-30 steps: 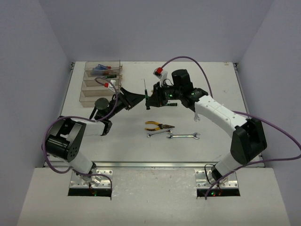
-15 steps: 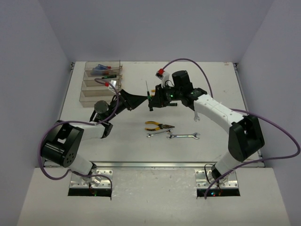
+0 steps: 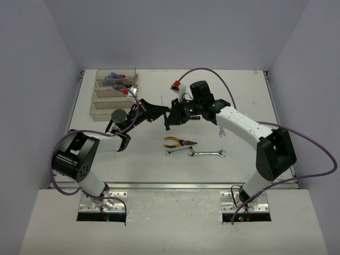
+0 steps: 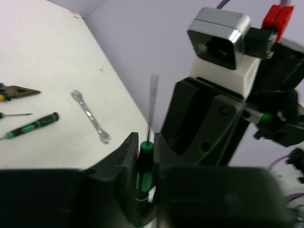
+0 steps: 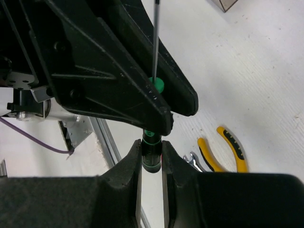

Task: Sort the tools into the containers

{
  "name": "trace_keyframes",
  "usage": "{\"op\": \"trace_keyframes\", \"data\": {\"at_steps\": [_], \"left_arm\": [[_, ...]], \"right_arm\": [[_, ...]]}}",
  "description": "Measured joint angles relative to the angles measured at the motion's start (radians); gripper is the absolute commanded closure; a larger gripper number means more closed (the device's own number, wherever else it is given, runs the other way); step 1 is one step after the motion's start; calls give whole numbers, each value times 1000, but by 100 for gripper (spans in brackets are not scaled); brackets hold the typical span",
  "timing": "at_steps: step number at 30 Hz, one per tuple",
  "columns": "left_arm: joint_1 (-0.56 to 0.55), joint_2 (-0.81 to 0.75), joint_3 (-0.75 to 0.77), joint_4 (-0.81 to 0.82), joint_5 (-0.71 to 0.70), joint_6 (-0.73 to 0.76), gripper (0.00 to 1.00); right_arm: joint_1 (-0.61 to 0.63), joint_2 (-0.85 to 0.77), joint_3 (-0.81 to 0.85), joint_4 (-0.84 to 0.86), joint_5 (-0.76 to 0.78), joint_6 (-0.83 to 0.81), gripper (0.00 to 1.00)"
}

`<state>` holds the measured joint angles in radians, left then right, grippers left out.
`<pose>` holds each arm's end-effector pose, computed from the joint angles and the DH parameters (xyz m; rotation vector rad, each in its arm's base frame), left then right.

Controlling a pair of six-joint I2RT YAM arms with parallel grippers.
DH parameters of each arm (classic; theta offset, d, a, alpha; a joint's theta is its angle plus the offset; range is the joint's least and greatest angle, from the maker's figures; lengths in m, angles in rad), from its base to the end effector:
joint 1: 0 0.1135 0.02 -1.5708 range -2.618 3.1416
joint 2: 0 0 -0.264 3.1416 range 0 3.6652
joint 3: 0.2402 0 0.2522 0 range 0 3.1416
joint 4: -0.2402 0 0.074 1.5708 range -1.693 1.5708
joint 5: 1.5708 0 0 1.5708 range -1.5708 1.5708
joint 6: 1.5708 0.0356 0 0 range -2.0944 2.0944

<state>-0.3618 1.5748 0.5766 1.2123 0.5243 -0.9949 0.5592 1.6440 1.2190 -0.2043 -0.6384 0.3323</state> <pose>0.2805 -0.1252 0.2264 0.0075 1.5560 -1.4580 0.3025 0.2143 0.2701 -0.6399 2.2246 1.1816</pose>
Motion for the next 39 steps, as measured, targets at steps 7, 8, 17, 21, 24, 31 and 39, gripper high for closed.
{"op": "trace_keyframes", "data": {"at_steps": [7, 8, 17, 21, 24, 31, 39], "left_arm": [[0, 6, 27, -98, -30, 29, 100], [1, 4, 41, -125, -46, 34, 100], [212, -41, 291, -700, -510, -44, 100], [314, 52, 481, -856, -753, -101, 100], [352, 172, 639, -935, -853, -129, 100], [411, 443, 932, -1088, -946, -139, 99], [436, 600, 1017, -1173, -933, -165, 62]], "right_arm": [[0, -1, -2, -6, 53, 16, 1], [-1, -6, -12, 2, 85, 22, 1], [-107, -286, -297, -13, 493, 116, 1], [-139, -370, -358, -19, 609, 134, 1], [-138, -389, -389, -27, 648, 136, 1], [-138, -412, -467, -59, 677, 127, 1], [-138, -435, -472, -71, 680, 95, 1]]}}
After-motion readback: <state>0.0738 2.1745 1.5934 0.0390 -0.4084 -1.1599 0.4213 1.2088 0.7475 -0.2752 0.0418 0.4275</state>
